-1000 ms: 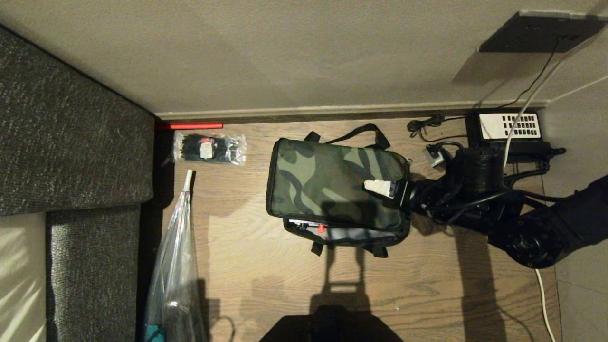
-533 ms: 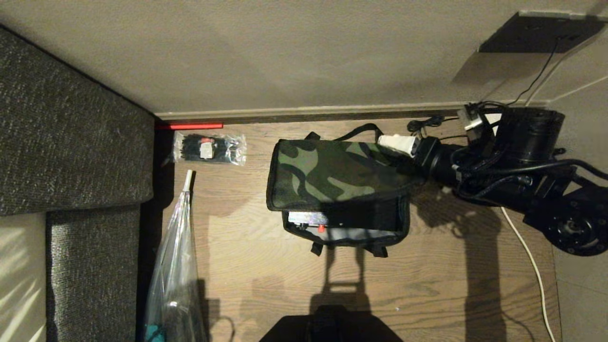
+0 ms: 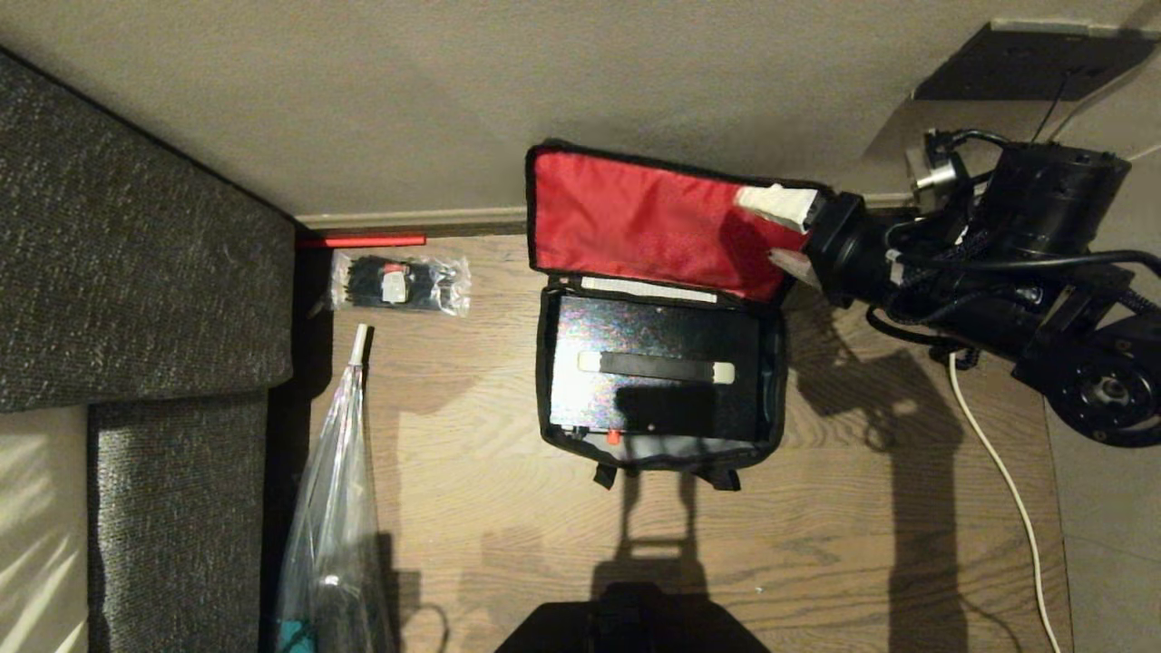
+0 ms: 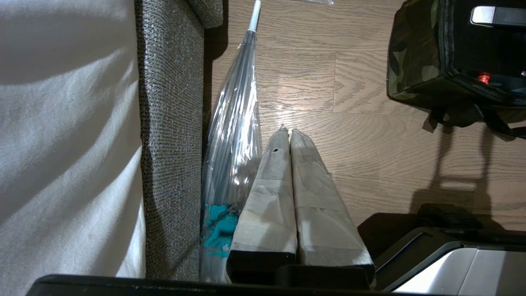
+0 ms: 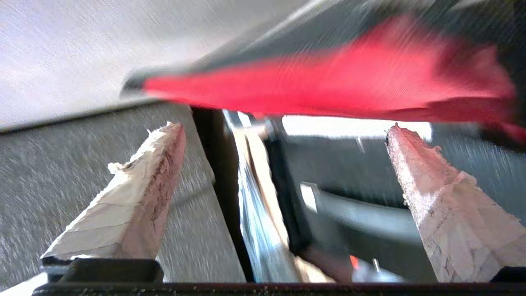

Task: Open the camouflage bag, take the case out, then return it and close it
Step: Open the top of the storage box, then grip the handle

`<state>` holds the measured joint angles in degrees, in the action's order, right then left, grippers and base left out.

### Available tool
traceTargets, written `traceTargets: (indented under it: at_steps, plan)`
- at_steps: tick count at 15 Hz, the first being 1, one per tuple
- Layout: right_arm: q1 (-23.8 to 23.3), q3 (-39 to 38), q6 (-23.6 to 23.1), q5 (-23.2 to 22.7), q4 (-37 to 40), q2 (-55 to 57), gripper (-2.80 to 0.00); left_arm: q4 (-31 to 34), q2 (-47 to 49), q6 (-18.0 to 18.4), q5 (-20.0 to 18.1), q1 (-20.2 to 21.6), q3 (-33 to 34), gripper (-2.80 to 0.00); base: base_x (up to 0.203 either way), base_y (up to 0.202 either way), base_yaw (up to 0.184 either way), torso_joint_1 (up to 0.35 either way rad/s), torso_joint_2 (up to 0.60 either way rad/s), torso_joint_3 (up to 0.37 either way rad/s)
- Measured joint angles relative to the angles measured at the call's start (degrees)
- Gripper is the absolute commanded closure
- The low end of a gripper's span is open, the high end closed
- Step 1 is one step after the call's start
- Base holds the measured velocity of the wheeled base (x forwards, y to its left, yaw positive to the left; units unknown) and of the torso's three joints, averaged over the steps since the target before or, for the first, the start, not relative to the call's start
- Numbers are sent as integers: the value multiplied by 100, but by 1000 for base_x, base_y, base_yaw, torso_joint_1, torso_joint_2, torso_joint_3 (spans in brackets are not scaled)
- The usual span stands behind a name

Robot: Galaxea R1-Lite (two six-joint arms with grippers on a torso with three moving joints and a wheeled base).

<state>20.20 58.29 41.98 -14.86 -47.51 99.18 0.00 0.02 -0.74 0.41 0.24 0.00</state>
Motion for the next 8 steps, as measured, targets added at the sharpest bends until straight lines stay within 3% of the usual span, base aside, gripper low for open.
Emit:
traceTargets:
  at_steps: [3, 6, 7, 8]
  plan:
    - [-88, 322, -103, 136, -251, 269, -280, 0, 0, 0, -1, 0, 0, 0, 0, 0, 0, 0, 0, 0]
    - [-108, 96, -511, 126, -246, 310, -280, 0, 0, 0, 0, -2, 0, 0, 0, 0, 0, 0, 0, 0]
    - [-110, -112, -648, 102, -229, 269, 0, 0, 0, 0, 2, 0, 0, 0, 0, 0, 0, 0, 0, 0]
    - [-110, -349, -719, 63, -236, 184, 0, 0, 0, -2, -1, 0, 0, 0, 0, 0, 0, 0, 0, 0]
